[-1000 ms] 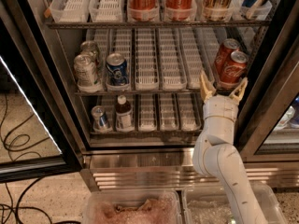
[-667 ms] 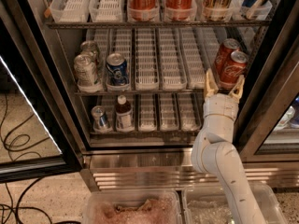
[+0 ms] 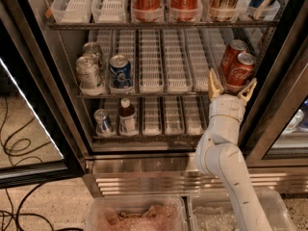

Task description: Pick coke can from middle shelf of fridge

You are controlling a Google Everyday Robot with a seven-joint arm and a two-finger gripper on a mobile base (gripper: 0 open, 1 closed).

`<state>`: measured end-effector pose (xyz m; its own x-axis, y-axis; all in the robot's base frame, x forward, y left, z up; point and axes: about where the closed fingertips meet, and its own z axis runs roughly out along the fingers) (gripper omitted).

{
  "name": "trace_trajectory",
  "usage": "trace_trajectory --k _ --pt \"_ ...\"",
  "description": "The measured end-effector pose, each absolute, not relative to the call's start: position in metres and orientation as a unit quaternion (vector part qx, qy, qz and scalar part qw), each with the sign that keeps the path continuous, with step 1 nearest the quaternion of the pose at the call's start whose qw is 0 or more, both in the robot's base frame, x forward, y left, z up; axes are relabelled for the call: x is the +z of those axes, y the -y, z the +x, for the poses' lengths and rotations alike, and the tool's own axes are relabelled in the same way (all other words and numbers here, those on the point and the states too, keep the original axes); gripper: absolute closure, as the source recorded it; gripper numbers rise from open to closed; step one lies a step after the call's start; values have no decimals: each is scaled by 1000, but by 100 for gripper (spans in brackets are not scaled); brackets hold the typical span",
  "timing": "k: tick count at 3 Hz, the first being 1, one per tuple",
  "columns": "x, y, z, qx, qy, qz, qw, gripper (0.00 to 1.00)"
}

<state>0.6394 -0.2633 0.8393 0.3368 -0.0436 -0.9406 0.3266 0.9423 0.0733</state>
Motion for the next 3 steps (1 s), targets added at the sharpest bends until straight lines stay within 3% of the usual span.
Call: trace_trajectory --k 3 --pt "842 266 654 -117 -554 138 813 26"
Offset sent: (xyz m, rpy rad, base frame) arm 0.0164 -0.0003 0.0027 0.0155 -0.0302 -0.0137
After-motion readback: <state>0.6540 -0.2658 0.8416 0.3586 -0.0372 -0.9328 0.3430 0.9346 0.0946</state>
